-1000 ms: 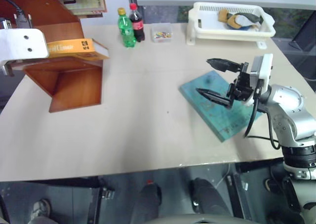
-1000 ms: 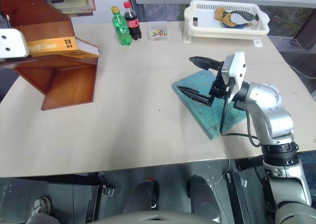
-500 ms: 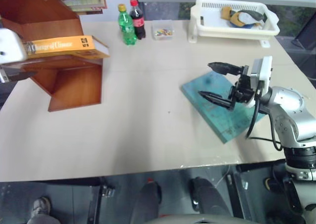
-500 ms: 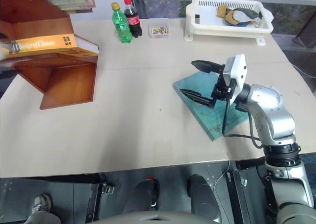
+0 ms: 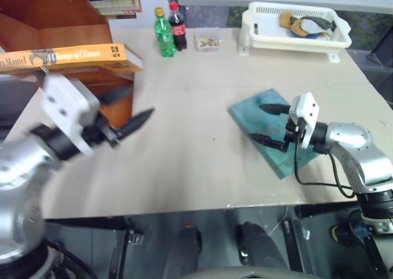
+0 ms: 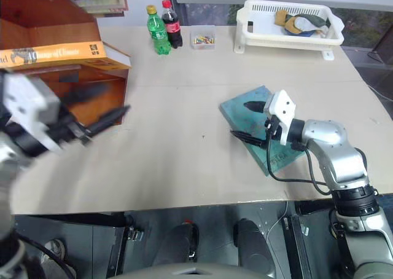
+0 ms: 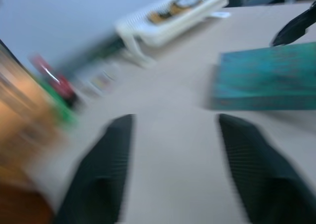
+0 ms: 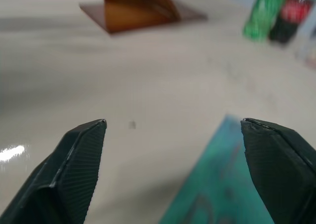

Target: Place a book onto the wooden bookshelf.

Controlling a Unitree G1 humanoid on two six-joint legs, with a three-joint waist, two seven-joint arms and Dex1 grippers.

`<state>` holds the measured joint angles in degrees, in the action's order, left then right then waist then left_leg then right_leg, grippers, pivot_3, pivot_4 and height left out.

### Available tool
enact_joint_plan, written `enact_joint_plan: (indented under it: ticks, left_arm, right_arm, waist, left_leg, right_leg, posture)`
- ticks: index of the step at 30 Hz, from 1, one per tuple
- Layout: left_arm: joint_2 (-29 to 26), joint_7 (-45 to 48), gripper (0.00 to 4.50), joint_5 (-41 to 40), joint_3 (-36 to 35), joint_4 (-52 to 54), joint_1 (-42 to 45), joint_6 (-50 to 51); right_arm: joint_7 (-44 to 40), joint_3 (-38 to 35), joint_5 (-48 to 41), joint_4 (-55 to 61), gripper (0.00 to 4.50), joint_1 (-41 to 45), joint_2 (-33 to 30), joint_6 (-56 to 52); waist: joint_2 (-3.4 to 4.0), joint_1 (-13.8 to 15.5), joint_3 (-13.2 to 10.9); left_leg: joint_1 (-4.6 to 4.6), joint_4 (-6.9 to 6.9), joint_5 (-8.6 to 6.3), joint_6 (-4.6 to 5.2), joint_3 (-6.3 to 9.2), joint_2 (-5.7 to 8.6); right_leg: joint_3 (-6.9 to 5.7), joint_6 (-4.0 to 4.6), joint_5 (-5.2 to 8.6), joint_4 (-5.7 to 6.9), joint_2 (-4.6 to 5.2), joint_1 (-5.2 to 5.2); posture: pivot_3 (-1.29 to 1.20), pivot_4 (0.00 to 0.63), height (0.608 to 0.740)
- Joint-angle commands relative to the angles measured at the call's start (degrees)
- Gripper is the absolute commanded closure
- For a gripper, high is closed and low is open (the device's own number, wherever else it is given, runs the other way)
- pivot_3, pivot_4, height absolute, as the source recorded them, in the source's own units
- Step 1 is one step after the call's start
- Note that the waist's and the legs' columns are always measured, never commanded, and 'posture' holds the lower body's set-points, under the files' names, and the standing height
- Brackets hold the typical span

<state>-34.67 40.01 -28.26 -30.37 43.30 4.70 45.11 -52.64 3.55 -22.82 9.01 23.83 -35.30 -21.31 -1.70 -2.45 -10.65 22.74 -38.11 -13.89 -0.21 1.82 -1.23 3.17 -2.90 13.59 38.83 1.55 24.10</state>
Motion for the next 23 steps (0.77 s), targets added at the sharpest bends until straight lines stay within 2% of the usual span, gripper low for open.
enact_joint_plan:
  ticks: [1,2,3,4,5,7,8,11,12,14,15,18,23]
  left_arm:
    - [4.8,-3.3,3.89,0.7,1.1,-0.8,-6.9,-4.0]
    - [5.2,-2.9,4.37,1.2,1.5,-1.3,-9.4,-5.2]
    - [5.8,-2.4,4.41,0.5,0.9,-2.1,-11.6,-5.9]
    - [5.4,-1.3,4.41,1.1,0.9,-2.6,-14.1,-7.8]
    - [5.6,-0.2,4.1,0.4,0.3,-3.1,-15.8,-9.7]
    - [5.7,0.6,3.57,-1.2,-0.4,-3.6,-17.4,-11.6]
    - [5.4,1.1,2.92,-1.9,-0.9,-3.9,-18.5,-12.1]
    - [4.8,3.5,1.94,-3.6,-3.6,-4.6,-22.6,-14.0]
    - [4.5,4.2,1.45,-4.0,-5.3,-4.9,-24.2,-14.8]
    - [3.2,7.0,0.4,-3.7,-8.9,-5.8,-28.7,-17.4]
    - [2.6,7.9,0.06,-3.5,-10.8,-6.5,-30.6,-18.3]
    - [0.7,11.0,0.06,-3.2,-14.2,-9.7,-34.1,-21.0]
    - [-2.4,12.4,0.06,-4.3,-14.0,-13.2,-32.8,-22.7]
  right_arm:
    - [2.1,-3.0,1.6,4.6,1.87,-2.9,-1.8,1.5]
    - [2.8,-3.5,2.5,5.3,2.27,-4.2,-2.4,1.9]
    - [2.5,-4.3,1.7,6.0,2.73,-5.5,-3.2,0.8]
    - [2.0,-5.3,1.0,6.6,2.73,-6.9,-4.1,0.3]
    - [1.1,-6.5,0.1,7.2,2.64,-8.5,-5.2,-0.1]
    - [0.1,-8.0,-0.8,7.9,2.12,-10.5,-6.8,-0.1]
    - [-0.8,-9.3,-1.6,8.5,1.38,-12.1,-8.0,-0.4]
    - [-4.1,-15.0,-3.8,10.0,0.45,-18.5,-11.8,-0.8]
    - [-5.5,-17.7,-4.4,10.3,0.0,-21.3,-13.3,-0.7]
    - [-8.2,-24.2,-4.9,9.3,0.0,-27.5,-16.3,0.0]
    - [-9.1,-26.9,-4.6,8.9,0.0,-29.8,-17.3,1.0]
    - [-10.9,-32.0,-4.3,8.1,0.0,-34.3,-18.6,2.2]
    - [-11.4,-33.2,-2.9,5.4,0.0,-35.2,-19.2,4.6]
  waist:
    - [0.08,0.2,0.0]
    - [0.06,0.2,0.1]
    - [0.06,0.2,0.1]
    - [0.06,0.3,0.1]
    - [0.05,0.4,0.1]
    - [0.05,0.7,0.1]
    - [0.05,0.7,0.0]
    - [0.06,0.8,0.1]
    - [0.05,0.8,0.1]
    - [0.05,0.8,0.1]
    - [0.06,0.8,0.1]
    - [0.08,0.6,0.2]
    - [0.06,0.6,0.2]
  left_leg:
    - [-0.06,0.0,0.0,0.0,0.0,0.01]
    - [-0.1,-0.01,0.0,0.0,0.01,0.03]
    - [-0.09,-0.06,0.0,0.0,0.06,0.02]
    - [-0.09,-0.07,0.0,0.0,0.06,0.02]
    - [-0.08,-0.07,0.0,0.0,0.05,0.03]
    - [-0.06,-0.12,0.0,0.0,0.08,0.05]
    - [-0.07,-0.14,0.0,0.0,0.07,0.05]
    - [-0.15,-0.19,0.0,0.0,0.08,0.03]
    - [-0.15,-0.18,-0.01,0.0,0.08,0.02]
    - [-0.08,-0.14,-0.02,0.02,0.06,0.04]
    - [-0.1,-0.14,-0.03,0.04,0.04,0.03]
    - [-0.14,-0.13,-0.04,0.04,0.01,-0.01]
    - [-0.17,-0.15,-0.04,0.04,-0.01,-0.06]
  right_leg:
    - [0.01,0.0,0.0,-0.02,0.02,-0.08]
    - [0.0,0.01,0.01,0.01,0.04,-0.11]
    - [-0.07,0.01,0.01,-0.04,0.02,-0.16]
    - [-0.07,0.02,0.01,-0.05,0.03,-0.18]
    - [-0.07,0.02,0.02,-0.06,0.06,-0.19]
    - [-0.13,0.03,0.03,-0.14,0.08,-0.22]
    - [-0.13,0.07,0.05,-0.18,0.09,-0.27]
    - [-0.15,0.2,0.14,-0.22,0.07,-0.38]
    - [-0.15,0.18,0.17,-0.26,0.08,-0.4]
    - [-0.15,0.24,0.14,-0.37,0.1,-0.39]
    - [-0.15,0.24,0.14,-0.43,0.09,-0.41]
    - [-0.15,0.02,0.27,-0.48,0.07,-0.43]
    - [-0.15,0.02,0.28,-0.54,0.07,-0.43]
  posture:
    - [0.0,0.15,0.74]
    - [0.0,0.15,0.74]
    - [0.0,0.15,0.74]
    - [0.0,0.15,0.74]
    - [0.0,0.15,0.74]
    - [0.0,0.15,0.74]
    - [0.0,0.15,0.74]
    - [0.0,0.15,0.74]
    - [0.0,0.15,0.74]
    - [0.0,0.15,0.74]
    - [0.0,0.15,0.74]
    - [0.0,0.15,0.74]
    - [0.0,0.15,0.74]
